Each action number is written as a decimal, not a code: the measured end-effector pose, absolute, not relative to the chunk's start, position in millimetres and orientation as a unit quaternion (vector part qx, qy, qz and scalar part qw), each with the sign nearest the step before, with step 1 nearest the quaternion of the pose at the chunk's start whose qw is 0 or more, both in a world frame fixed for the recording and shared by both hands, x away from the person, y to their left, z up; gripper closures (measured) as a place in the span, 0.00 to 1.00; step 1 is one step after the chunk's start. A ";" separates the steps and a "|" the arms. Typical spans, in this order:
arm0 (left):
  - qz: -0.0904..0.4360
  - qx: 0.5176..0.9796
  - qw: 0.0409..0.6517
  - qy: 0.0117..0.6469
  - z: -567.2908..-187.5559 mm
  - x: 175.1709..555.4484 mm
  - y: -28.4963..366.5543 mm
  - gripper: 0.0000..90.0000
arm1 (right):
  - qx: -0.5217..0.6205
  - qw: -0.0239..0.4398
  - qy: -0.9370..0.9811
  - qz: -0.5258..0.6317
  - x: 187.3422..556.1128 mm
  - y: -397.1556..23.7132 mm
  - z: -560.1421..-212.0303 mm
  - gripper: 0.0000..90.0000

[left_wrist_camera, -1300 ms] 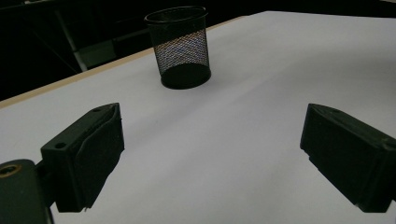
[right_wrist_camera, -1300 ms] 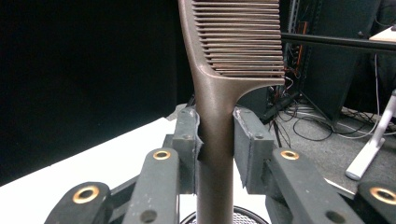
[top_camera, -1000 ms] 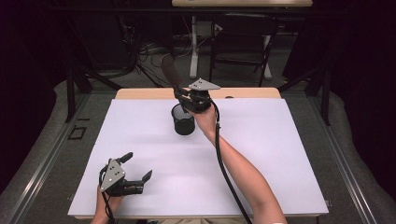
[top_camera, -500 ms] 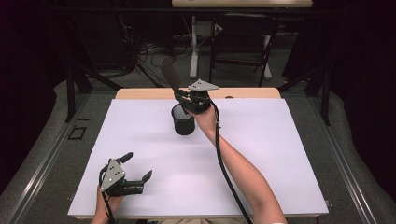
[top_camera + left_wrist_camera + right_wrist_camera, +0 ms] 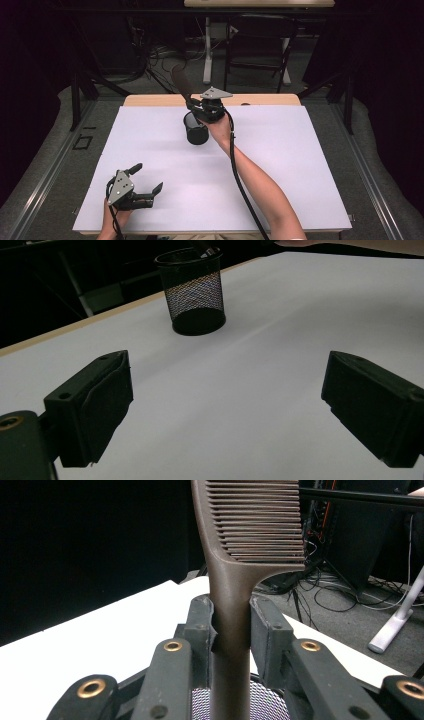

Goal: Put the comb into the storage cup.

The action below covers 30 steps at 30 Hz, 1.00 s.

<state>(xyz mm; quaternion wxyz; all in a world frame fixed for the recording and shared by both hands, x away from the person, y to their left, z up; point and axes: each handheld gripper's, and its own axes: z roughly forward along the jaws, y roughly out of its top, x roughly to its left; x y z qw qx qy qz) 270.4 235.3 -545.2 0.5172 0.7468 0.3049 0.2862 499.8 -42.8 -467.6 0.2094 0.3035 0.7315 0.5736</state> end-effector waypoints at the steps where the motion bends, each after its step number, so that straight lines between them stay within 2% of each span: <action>1: 0.286 0.747 0.517 0.305 -545.2 270.3 235.2 0.07 | 0.304 0.209 0.731 0.574 499.9 -42.9 -468.0 0.80; 30: 0.287 0.747 0.517 0.305 -545.2 270.3 235.5 0.07 | 0.309 0.202 0.741 0.560 503.2 -44.5 -479.4 0.80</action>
